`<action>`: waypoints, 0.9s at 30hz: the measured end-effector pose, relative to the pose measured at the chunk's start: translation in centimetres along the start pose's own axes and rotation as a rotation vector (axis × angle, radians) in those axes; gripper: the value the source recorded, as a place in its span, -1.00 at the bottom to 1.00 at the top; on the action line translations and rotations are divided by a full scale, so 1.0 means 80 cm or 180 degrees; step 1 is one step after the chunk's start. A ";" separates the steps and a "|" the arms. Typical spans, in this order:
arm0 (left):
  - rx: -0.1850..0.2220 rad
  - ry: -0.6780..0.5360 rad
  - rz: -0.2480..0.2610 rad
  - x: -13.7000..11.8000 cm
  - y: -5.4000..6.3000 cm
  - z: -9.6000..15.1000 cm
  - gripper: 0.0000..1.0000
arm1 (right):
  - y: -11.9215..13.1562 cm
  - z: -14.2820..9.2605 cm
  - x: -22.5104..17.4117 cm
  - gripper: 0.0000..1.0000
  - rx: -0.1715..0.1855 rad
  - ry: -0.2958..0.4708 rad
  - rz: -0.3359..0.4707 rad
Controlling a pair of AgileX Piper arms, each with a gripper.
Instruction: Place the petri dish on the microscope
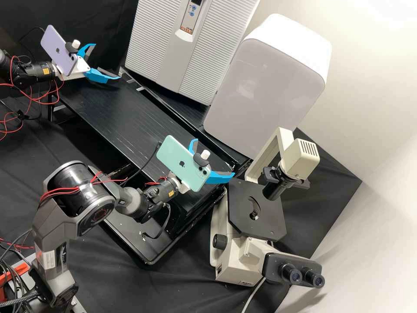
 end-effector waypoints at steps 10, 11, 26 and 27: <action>0.0000 0.0000 0.0000 0.000 0.000 0.000 1.00 | -0.001 0.001 -0.002 1.00 0.0001 -0.0001 -0.0001; 0.0000 0.0000 0.0000 0.000 0.000 0.000 1.00 | -0.002 0.002 -0.003 1.00 0.0001 0.0004 0.0002; 0.0000 0.0000 0.0000 0.000 0.000 0.000 1.00 | -0.016 0.010 -0.036 1.00 -0.0007 0.0031 -0.0048; 0.0000 0.0000 0.0000 0.000 0.000 0.000 1.00 | -0.018 0.010 -0.037 1.00 -0.0006 0.0040 -0.0058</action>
